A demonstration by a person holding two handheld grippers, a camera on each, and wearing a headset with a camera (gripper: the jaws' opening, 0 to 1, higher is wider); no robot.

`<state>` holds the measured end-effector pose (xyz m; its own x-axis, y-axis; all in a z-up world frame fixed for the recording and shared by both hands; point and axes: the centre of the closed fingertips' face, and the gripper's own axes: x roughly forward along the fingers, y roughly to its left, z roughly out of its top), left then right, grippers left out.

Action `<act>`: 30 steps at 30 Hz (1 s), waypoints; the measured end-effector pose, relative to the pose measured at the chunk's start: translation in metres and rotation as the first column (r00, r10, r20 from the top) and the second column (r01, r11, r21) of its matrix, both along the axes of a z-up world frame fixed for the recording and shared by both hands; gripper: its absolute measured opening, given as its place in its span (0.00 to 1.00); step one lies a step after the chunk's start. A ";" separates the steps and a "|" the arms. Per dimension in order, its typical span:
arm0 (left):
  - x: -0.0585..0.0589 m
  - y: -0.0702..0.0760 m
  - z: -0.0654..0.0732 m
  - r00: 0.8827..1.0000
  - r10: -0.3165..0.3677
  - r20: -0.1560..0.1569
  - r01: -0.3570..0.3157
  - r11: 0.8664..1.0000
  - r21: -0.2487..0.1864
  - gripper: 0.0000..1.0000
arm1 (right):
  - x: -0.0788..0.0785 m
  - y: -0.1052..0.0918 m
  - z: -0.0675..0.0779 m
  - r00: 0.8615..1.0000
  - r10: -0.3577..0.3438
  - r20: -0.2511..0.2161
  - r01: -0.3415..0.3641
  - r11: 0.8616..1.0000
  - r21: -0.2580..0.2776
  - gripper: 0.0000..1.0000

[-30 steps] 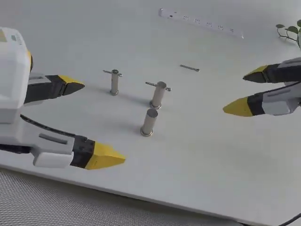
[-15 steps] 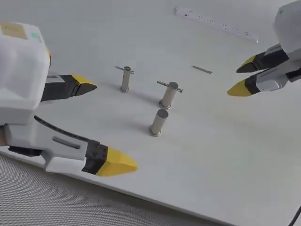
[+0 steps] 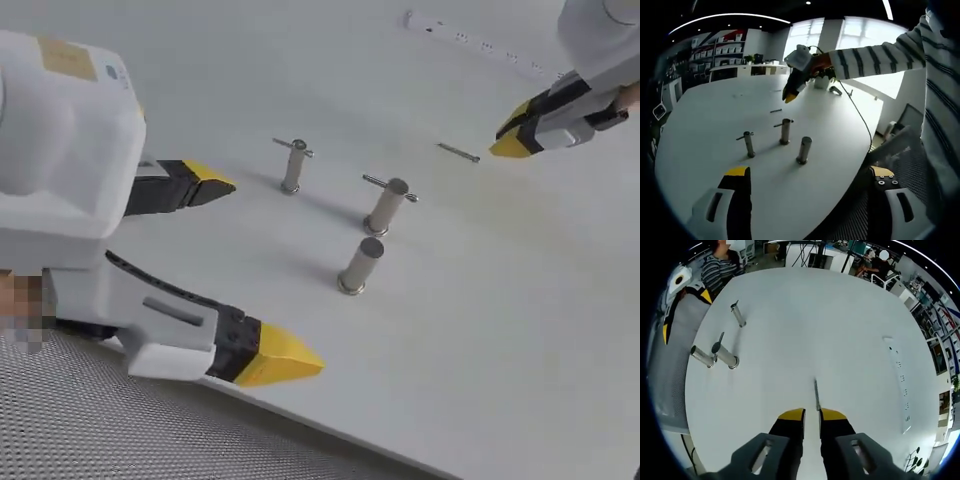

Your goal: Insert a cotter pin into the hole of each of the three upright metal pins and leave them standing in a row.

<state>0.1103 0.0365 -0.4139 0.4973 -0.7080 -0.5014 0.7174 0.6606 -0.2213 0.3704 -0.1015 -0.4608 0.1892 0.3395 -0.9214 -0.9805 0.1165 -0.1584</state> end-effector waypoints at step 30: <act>-0.008 -0.002 -0.012 0.998 0.016 -0.055 -0.014 0.999 0.033 0.89 | 0.003 0.007 -0.038 0.997 0.022 -0.076 -0.032 0.991 -0.131 0.00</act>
<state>0.1022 0.0342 -0.4254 0.4789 -0.6833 -0.5511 0.6945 0.6789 -0.2382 0.3729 -0.0946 -0.4988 0.1112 0.2181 -0.9696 -0.9926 0.0726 -0.0975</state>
